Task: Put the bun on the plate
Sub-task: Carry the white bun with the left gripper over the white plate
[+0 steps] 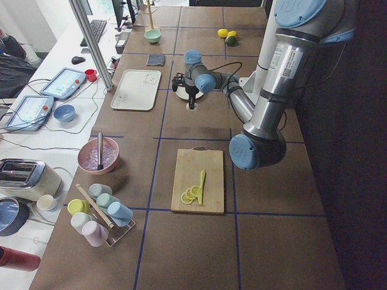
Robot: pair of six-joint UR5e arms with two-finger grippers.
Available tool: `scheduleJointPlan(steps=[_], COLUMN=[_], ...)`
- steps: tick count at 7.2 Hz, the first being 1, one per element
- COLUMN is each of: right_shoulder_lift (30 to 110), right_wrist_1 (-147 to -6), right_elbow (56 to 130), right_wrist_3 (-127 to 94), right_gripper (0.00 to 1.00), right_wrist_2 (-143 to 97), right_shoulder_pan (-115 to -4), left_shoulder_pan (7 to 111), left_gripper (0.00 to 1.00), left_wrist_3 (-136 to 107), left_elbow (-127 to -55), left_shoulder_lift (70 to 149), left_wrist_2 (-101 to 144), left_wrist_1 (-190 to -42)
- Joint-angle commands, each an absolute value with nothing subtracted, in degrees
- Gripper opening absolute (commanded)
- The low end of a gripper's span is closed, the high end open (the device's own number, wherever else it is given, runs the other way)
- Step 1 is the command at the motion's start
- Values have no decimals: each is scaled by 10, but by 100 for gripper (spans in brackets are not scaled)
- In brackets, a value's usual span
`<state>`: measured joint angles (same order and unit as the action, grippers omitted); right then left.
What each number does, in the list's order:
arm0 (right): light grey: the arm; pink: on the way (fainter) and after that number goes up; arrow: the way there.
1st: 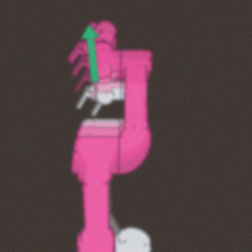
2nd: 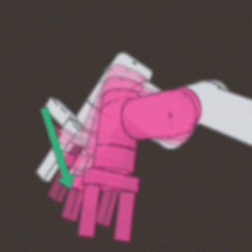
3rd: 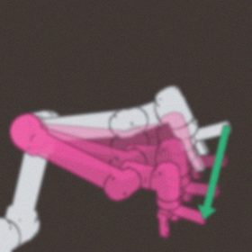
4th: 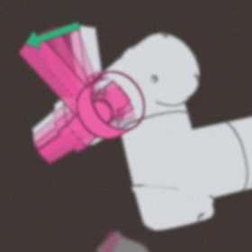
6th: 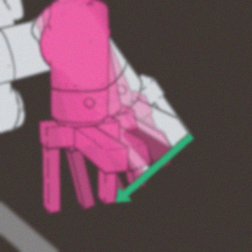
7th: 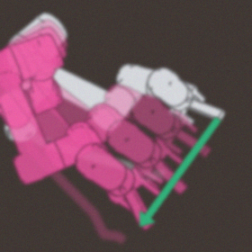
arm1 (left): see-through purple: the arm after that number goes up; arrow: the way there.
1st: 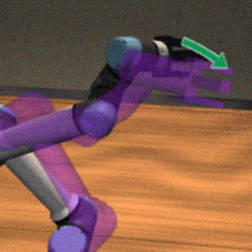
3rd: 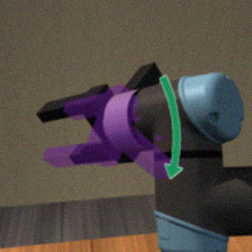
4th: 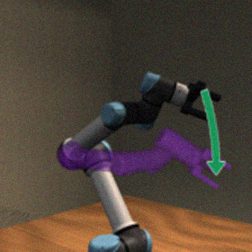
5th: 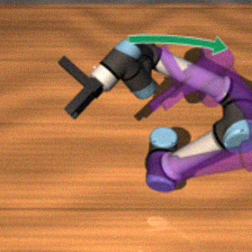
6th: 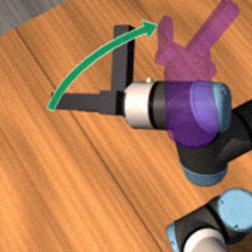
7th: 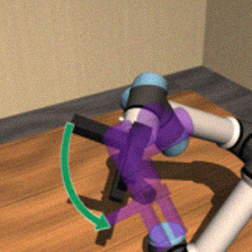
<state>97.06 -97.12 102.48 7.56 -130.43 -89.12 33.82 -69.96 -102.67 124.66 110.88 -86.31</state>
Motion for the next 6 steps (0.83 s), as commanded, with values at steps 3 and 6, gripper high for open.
scheduleJointPlan(steps=[3, 6], right_shoulder_lift=[970, 970], right_wrist_1=[-971, -971], right_elbow=[1025, 1025], right_wrist_3=[76, 76], right_gripper=[100, 100], right_wrist_2=[-1304, -1304], right_shoulder_pan=[-891, -891], left_shoulder_pan=[283, 273], left_gripper=[32, 76], left_wrist_3=[-802, -798], left_elbow=[-814, -802], left_shoulder_lift=[1391, 1394], left_wrist_2=[1062, 1062], left_wrist_1=[-987, -988])
